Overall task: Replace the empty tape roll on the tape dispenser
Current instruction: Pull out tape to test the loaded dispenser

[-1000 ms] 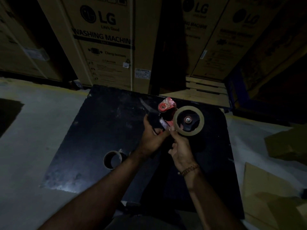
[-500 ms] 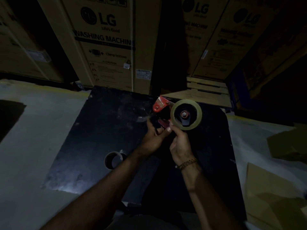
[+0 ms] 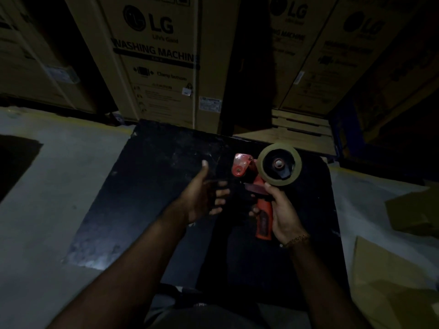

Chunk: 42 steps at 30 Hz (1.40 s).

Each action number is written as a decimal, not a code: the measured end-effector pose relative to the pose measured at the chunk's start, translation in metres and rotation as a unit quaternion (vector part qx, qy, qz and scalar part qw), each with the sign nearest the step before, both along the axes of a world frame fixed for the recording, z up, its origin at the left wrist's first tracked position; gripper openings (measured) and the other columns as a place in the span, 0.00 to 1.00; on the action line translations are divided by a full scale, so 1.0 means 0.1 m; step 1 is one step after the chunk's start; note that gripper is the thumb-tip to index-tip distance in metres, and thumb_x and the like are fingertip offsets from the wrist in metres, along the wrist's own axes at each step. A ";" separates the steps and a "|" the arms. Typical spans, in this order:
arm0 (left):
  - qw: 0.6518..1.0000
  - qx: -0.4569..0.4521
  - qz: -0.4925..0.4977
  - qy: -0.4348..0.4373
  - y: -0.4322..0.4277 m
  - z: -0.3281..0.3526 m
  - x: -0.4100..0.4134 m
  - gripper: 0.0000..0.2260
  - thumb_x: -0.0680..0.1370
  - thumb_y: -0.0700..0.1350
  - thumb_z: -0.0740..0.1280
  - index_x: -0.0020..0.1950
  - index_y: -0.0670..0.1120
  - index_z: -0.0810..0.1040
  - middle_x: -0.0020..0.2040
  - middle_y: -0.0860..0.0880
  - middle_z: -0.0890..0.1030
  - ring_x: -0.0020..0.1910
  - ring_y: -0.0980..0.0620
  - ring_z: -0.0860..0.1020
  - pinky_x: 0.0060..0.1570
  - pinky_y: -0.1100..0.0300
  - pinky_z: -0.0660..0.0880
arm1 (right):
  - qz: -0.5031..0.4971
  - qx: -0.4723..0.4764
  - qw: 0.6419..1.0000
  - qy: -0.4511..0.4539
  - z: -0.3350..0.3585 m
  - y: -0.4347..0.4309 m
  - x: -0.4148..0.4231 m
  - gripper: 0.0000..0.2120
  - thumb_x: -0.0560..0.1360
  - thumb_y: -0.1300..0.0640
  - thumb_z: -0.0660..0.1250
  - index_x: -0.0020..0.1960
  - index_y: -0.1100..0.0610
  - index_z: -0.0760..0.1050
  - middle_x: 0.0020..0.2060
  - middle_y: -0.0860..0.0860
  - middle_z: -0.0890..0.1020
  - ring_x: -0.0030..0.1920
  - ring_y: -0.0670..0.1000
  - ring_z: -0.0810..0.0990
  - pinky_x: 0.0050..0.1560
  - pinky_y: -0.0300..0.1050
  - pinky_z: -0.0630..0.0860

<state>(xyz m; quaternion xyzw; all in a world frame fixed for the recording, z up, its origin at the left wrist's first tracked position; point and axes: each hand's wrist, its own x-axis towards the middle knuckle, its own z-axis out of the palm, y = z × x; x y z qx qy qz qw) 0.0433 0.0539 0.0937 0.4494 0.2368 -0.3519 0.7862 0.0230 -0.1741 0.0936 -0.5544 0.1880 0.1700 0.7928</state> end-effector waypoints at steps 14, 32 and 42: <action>0.966 0.251 -0.056 -0.018 0.20 -0.27 0.07 0.02 0.77 0.42 0.73 0.47 0.45 0.84 0.39 0.44 0.83 0.31 0.54 0.80 0.27 0.65 0.77 | 0.148 -0.074 0.985 -0.055 -0.04 -0.12 -0.07 0.30 0.74 0.56 0.75 0.73 0.55 0.69 0.65 0.60 0.81 0.57 0.61 0.84 0.38 0.45 0.78; 0.946 0.295 -0.012 -0.133 0.30 -0.63 -0.01 0.07 0.78 0.40 0.74 0.40 0.45 0.86 0.35 0.50 0.86 0.40 0.52 0.83 0.41 0.60 0.82 | 0.213 -0.177 0.961 -0.022 -0.04 -0.15 -0.07 0.39 0.72 0.29 0.64 0.63 0.63 0.75 0.38 0.58 0.85 0.33 0.54 0.81 0.35 0.48 0.78; 0.920 0.342 -0.027 -0.190 0.32 -1.07 -0.13 0.10 0.65 0.59 0.78 0.39 0.53 0.89 0.40 0.50 0.88 0.44 0.51 0.86 0.51 0.50 0.84 | 0.287 -0.215 0.934 -0.013 -0.25 -0.16 -0.12 0.31 0.75 0.40 0.64 0.58 0.70 0.76 0.47 0.66 0.85 0.35 0.53 0.82 0.37 0.42 0.79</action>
